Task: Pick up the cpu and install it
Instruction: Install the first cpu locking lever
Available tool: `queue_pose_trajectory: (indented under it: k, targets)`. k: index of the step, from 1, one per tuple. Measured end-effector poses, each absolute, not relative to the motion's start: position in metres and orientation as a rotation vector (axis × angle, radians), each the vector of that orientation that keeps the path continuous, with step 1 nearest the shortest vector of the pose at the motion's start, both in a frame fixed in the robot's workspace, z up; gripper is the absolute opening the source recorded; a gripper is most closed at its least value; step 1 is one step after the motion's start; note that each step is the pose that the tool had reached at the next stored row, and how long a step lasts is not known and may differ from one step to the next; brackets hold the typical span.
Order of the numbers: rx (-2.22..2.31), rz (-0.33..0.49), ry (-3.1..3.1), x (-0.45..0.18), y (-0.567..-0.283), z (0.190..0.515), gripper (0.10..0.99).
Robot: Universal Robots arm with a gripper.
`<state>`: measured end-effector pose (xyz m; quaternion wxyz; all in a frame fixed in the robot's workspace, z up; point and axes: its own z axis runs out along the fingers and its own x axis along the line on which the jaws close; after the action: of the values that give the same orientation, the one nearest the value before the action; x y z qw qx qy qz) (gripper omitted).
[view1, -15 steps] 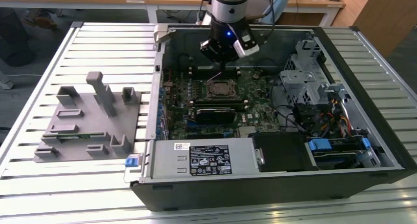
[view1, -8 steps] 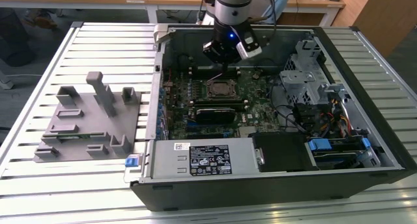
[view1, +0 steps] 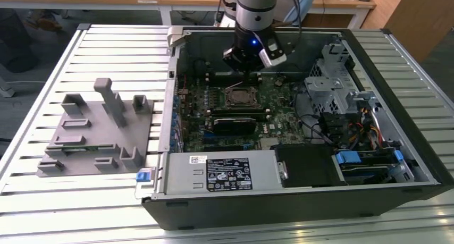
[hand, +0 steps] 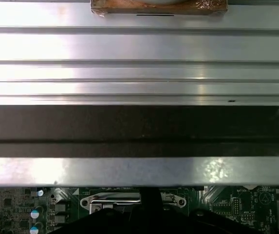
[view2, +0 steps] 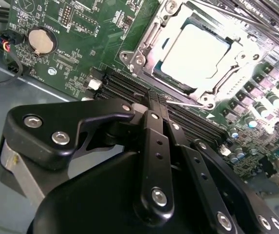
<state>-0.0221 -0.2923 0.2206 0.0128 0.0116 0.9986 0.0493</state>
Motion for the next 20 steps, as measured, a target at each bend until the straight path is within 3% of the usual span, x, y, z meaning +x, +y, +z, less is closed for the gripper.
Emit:
queue_pose_trajectory:
  k: [20]
  targets:
    - [0.036, 0.118, 3.116, -0.02, -0.29, 0.209, 0.106]
